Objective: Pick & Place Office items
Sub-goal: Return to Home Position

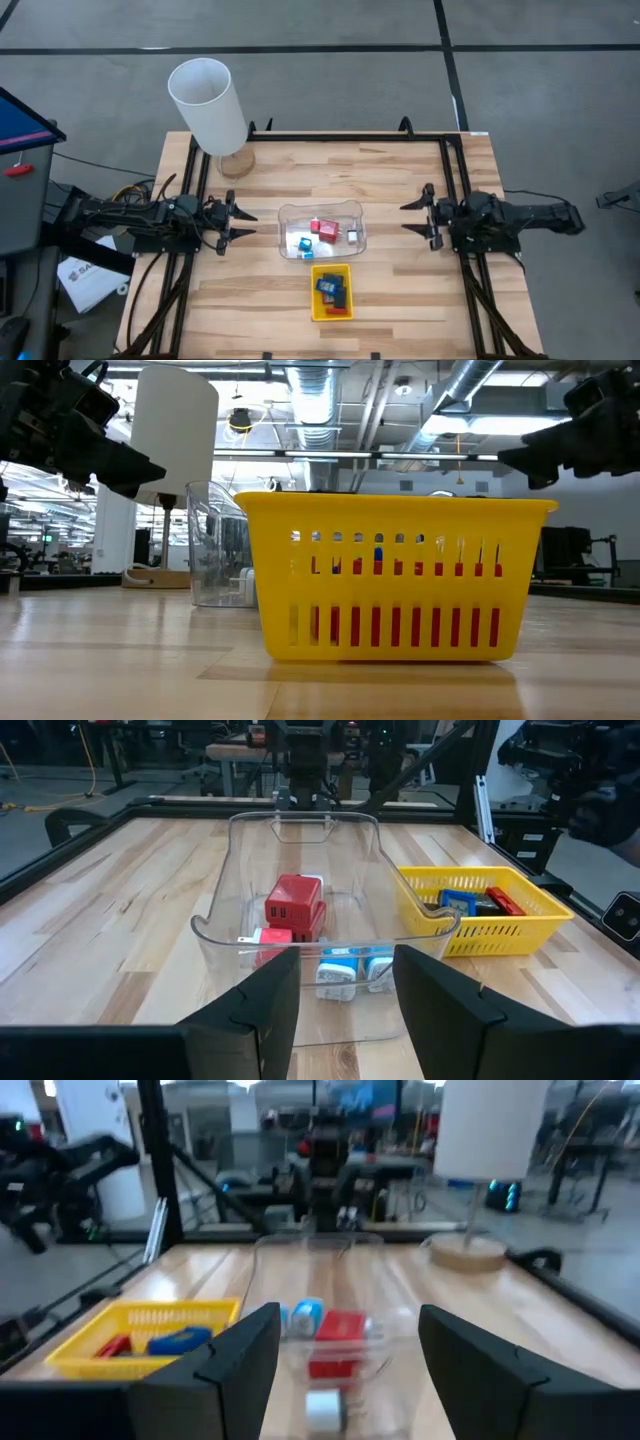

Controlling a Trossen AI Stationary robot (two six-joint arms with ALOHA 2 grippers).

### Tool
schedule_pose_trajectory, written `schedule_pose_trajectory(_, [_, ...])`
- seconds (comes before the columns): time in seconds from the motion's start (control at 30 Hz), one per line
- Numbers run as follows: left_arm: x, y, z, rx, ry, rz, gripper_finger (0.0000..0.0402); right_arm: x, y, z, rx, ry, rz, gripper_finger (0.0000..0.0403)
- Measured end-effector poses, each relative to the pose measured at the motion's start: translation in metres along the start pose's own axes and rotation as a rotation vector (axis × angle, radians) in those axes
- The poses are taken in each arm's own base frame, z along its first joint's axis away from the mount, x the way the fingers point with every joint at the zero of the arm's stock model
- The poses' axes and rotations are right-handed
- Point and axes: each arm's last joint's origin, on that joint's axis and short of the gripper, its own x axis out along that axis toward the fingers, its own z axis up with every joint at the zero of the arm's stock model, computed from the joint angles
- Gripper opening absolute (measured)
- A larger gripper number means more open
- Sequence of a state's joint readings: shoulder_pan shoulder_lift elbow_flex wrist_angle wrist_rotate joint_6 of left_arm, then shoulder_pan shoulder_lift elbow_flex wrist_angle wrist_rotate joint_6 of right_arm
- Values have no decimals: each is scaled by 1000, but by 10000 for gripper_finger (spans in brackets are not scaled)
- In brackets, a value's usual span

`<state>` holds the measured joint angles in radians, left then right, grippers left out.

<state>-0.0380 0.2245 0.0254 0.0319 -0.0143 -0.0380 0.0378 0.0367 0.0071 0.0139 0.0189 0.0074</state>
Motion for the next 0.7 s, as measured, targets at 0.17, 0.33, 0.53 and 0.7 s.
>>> schedule_pose_trajectory(0.17, [0,0,0,0,0,0,159,-2,-1,6,-5,-73,-18,232])
schedule_pose_trajectory(0.33, [0,0,1,0,-8,1,159,-1,-1,6,-6,-62,-19,232])
schedule_pose_trajectory(0.53, [0,0,2,0,-18,0,159,-2,-1,6,-6,-67,-19,232])
schedule_pose_trajectory(0.7, [0,0,2,-1,-21,0,159,-1,-1,6,-6,-66,-19,232])
